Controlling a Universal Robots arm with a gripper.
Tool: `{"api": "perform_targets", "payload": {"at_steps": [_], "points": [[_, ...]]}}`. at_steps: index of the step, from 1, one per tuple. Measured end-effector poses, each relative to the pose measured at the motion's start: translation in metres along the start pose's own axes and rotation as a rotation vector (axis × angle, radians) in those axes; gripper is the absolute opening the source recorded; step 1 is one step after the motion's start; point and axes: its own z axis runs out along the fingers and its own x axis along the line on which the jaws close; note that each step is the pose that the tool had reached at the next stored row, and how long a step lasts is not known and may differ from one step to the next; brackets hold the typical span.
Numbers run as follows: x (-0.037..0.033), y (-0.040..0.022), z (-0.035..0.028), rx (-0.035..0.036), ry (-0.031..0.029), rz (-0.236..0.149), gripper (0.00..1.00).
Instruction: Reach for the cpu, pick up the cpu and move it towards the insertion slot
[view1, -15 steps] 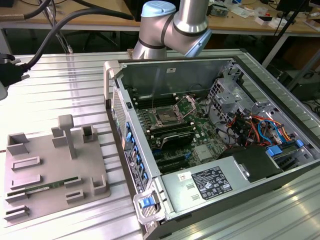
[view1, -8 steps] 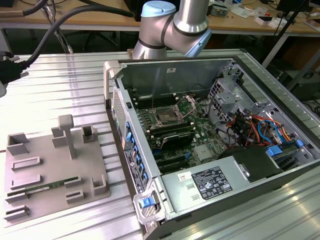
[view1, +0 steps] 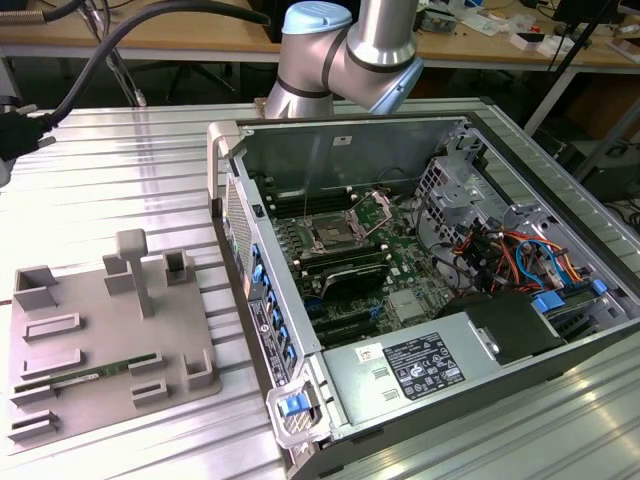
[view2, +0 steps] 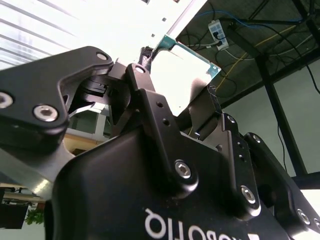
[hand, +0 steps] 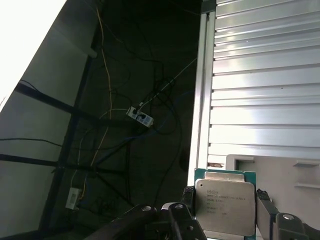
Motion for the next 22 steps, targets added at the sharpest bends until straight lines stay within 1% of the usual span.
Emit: {"api": "perform_targets", "payload": {"at_steps": [1,3,4,9,10,11,14,16,18,20,22], "points": [[0.0000,0.0000,0.0000,0.0005,-0.0073,-0.002,0.55],[-0.0001,0.0000,0.0000,0.0013,-0.0183,-0.006,0.55],[-0.0001,0.0000,-0.0003,0.0015,-0.0201,-0.006,0.55],[-0.0002,0.0004,-0.0013,0.0025,-0.0223,-0.007,0.55],[-0.0002,0.0005,-0.0013,0.0047,-0.0255,-0.007,0.55],[-0.0002,0.0006,-0.0014,0.0078,-0.0312,-0.008,0.55],[-0.0003,0.0004,-0.0013,0.0214,-0.0557,-0.014,0.55],[-0.0003,0.0003,-0.0010,0.0369,-0.0787,-0.019,0.55],[-0.0006,0.0002,-0.0005,0.0464,-0.0884,-0.020,0.55],[-0.0010,0.0003,-0.0002,0.0585,-0.0932,-0.020,0.55],[-0.0037,0.0003,-0.0002,0.0764,-0.0950,-0.018,0.55]]}}
